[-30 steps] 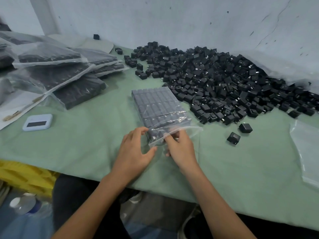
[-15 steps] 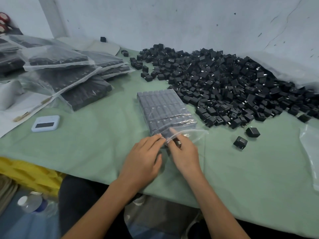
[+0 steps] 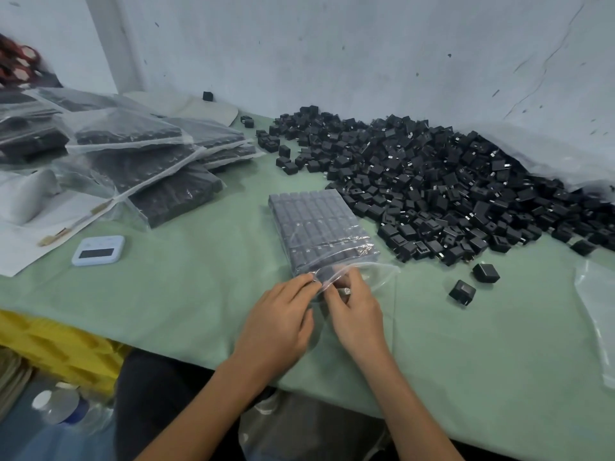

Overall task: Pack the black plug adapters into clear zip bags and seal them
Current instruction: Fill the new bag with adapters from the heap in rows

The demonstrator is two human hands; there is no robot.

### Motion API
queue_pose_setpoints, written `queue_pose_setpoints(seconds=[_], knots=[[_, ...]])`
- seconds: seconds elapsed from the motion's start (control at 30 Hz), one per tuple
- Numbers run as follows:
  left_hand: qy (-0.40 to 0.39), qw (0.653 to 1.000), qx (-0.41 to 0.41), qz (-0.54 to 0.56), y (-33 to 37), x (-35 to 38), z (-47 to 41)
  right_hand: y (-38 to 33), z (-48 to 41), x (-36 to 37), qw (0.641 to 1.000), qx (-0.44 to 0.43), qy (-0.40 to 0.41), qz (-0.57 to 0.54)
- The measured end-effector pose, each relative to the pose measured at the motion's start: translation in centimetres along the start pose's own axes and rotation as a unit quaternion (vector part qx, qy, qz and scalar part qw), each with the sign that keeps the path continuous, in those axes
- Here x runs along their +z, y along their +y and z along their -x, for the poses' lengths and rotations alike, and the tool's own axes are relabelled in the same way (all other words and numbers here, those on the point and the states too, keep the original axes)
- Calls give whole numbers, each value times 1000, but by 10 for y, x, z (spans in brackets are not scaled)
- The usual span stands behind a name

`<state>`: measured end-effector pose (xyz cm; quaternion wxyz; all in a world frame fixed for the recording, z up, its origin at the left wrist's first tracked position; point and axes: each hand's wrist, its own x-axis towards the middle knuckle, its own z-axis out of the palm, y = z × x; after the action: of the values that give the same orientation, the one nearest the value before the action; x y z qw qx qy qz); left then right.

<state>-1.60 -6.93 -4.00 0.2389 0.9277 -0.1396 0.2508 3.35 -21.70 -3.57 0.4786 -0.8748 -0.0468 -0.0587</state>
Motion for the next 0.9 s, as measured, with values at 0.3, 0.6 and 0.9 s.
queue_pose_setpoints(seconds=[0.3,0.6,0.9], knots=[[-7,997,-61,46,3,-3,-8,-1,1,0,998,5,-8,-60],[20,988,-141,65,12,11,-20,-5,-1,-2,997,7,-30,-71],[44,984,-165,47,11,20,-26,-6,1,-5,998,25,-27,-43]])
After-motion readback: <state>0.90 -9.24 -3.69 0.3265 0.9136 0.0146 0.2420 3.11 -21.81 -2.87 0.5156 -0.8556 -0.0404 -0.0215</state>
